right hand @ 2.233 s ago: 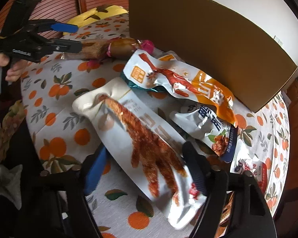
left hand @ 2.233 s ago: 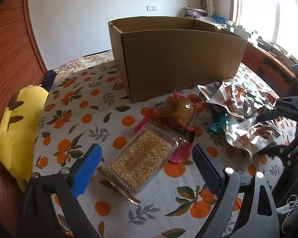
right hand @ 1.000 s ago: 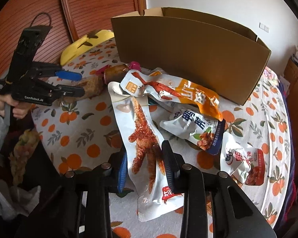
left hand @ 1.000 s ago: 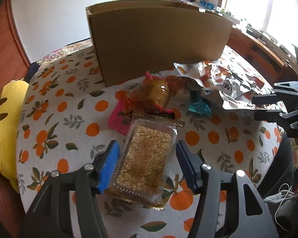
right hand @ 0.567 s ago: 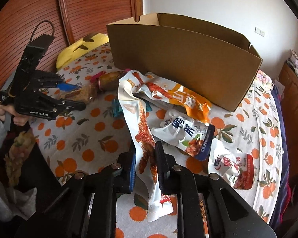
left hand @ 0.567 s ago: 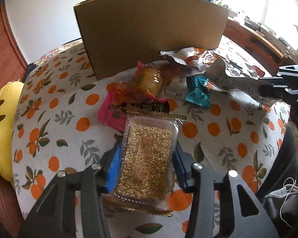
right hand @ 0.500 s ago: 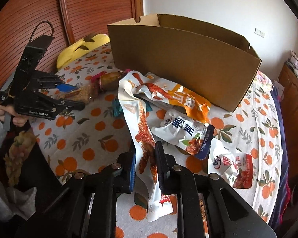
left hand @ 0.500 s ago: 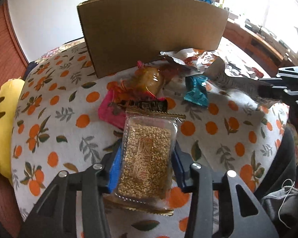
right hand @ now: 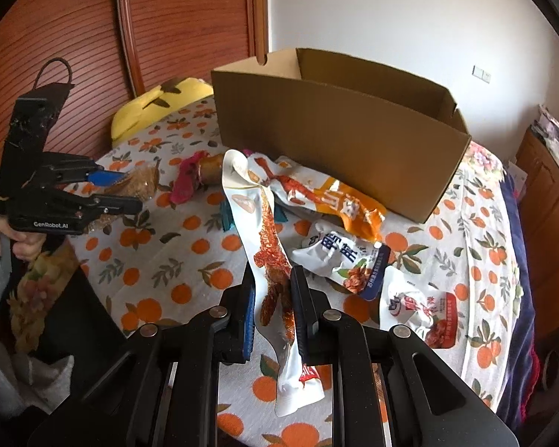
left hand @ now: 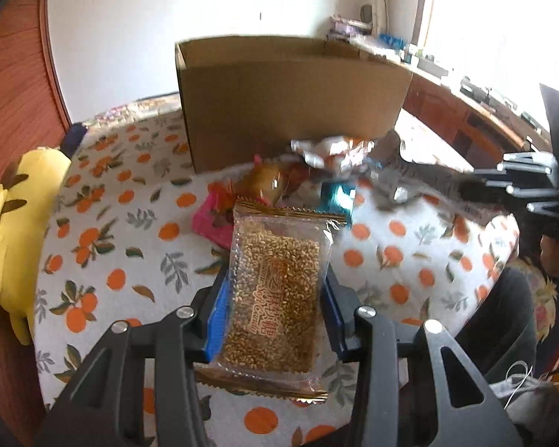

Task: Organize snacks
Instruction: 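Carry both packets over the cardboard box and open both tools to drop them, then move both tools back toward the remaining snack packets on the table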

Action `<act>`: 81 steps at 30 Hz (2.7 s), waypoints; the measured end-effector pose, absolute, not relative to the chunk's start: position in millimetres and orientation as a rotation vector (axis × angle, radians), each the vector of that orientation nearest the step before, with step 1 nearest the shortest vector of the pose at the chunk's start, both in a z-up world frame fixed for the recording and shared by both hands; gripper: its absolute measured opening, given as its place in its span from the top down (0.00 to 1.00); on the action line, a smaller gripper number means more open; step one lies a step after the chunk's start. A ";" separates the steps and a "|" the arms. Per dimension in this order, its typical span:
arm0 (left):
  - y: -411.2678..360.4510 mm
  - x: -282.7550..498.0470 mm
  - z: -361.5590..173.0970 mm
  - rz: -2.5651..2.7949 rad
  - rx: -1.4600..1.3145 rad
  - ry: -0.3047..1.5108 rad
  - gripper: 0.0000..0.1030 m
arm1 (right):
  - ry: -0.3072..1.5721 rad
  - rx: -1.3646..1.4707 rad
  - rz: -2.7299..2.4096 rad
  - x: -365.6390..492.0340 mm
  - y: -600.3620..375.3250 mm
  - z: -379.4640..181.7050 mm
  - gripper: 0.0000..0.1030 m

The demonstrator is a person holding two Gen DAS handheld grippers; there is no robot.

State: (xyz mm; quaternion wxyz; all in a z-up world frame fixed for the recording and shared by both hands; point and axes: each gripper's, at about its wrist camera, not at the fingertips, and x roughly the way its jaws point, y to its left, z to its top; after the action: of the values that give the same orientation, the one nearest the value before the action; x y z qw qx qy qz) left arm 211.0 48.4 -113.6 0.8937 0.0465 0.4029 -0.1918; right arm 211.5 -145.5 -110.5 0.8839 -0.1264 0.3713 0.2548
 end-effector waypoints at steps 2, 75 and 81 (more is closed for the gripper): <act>47.8 213.3 -104.1 -0.398 0.083 0.815 0.59 | 0.764 -0.255 0.527 211.0 -147.3 -106.3 0.85; -11.3 443.4 -50.2 -0.364 0.068 0.669 0.45 | 0.650 -0.171 0.485 412.2 -175.3 -62.0 0.89; -14.3 416.4 -33.8 -0.365 0.088 0.617 0.45 | 0.624 -0.142 0.448 380.4 -191.7 -43.9 0.89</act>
State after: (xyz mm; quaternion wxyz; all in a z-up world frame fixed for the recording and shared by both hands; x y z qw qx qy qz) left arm 416.4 -14.3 -33.8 0.9355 0.0432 0.3019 -0.1786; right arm 380.4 -191.7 -43.9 0.9246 -0.0694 0.3043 0.2184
